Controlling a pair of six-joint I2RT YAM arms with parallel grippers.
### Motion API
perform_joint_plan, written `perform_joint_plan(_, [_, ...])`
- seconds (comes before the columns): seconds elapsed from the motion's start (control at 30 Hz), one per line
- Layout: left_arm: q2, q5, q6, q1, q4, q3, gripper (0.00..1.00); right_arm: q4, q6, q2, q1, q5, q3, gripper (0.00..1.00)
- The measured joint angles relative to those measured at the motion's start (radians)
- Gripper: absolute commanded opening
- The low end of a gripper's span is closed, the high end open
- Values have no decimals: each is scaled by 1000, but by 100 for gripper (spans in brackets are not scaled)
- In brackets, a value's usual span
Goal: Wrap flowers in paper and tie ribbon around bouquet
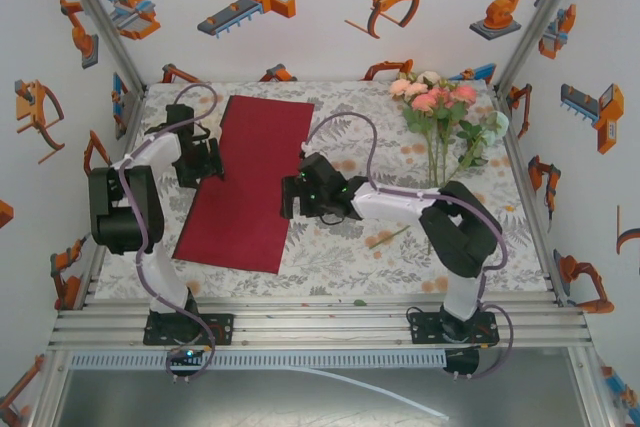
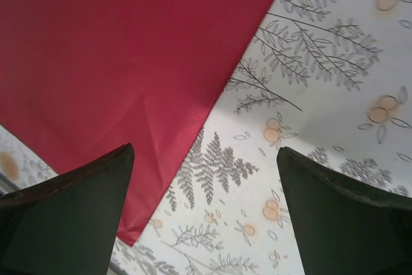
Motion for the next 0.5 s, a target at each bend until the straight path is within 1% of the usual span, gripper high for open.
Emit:
perform_joint_plan(0.13, [72, -6, 23, 1, -21, 57, 69, 27, -4, 55, 5, -3, 24, 73])
perform_joint_plan(0.17, [89, -7, 28, 1, -23, 67, 70, 31, -5, 66, 5, -2, 32, 68])
perform_joint_plan(0.23, [100, -9, 38, 1, -34, 86, 74, 43, -16, 92, 5, -3, 52, 55])
perform_joint_plan(0.3, [107, -9, 46, 1, -40, 94, 74, 50, -26, 118, 5, -4, 75, 44])
perform_joint_plan(0.4, [113, 0, 54, 1, -49, 102, 70, 68, -34, 142, 5, -3, 84, 30])
perform_joint_plan(0.47, [121, 26, 56, 2, -57, 114, 64, 72, -37, 150, 5, -1, 85, 25])
perform_joint_plan(0.5, [122, 40, 56, 4, -58, 116, 61, 73, -39, 151, 5, 1, 85, 24])
